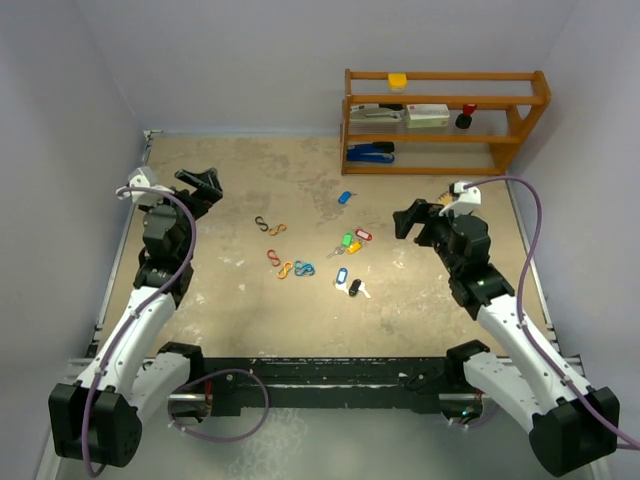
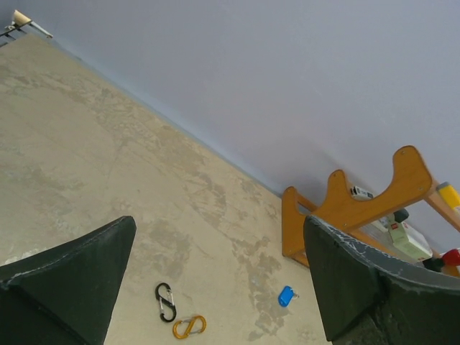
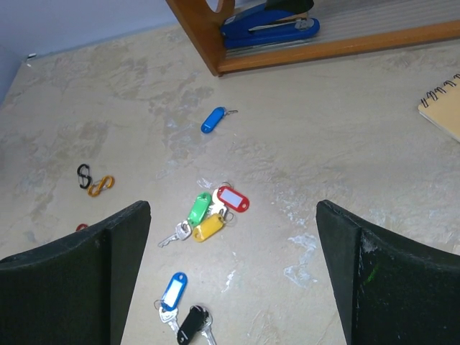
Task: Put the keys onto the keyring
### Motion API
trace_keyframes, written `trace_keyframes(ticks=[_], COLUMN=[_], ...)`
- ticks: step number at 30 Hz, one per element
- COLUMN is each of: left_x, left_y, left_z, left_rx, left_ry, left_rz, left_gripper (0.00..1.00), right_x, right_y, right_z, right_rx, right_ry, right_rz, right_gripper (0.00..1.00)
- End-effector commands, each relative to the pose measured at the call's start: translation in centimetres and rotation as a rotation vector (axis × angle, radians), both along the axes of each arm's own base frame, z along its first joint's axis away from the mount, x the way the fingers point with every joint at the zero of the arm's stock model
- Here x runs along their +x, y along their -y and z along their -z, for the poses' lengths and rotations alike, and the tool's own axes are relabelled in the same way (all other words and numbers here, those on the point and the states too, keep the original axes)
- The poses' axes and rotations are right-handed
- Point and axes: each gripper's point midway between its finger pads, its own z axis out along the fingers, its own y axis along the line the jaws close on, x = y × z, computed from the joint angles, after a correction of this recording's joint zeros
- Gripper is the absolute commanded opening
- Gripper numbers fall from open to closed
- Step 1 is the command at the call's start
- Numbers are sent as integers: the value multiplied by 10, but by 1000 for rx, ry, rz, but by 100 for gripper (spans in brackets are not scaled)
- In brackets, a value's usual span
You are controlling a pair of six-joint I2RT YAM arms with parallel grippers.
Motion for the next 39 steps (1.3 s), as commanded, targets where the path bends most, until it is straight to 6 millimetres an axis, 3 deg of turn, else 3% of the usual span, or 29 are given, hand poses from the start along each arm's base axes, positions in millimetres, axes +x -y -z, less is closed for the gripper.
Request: trace_keyframes(ticks=[1,8,17,22,28,33,39], left_x=[6,13,26,36,38,38,36], left_y=[2,10,14,29,49,61,54], left_z=[-8,0,24,38,37,41,42], left_rx=[4,54,116,144,200,210,238], left_ry=[-24,-78,-218,-271,-296,-319,-339], left_rz=[6,51,63,89,90,121,85], left_gripper=[97,81,86,87,87,84,84], right_x=[3,8,17,20,23,28,33], right_y=[-3,-5,-18,-25,-30,-50,-91], right_z=[-9,8,23,37,42,55,92], right_rx=[19,-18,-27,-64,-98,-112,-217], right_ry=[27,-42,-104,-169,-201,-241,-334], right_rz=[-7,-15,-65,-103,-116,-178,-288], right_gripper=[100,100,100,100,99,93,80])
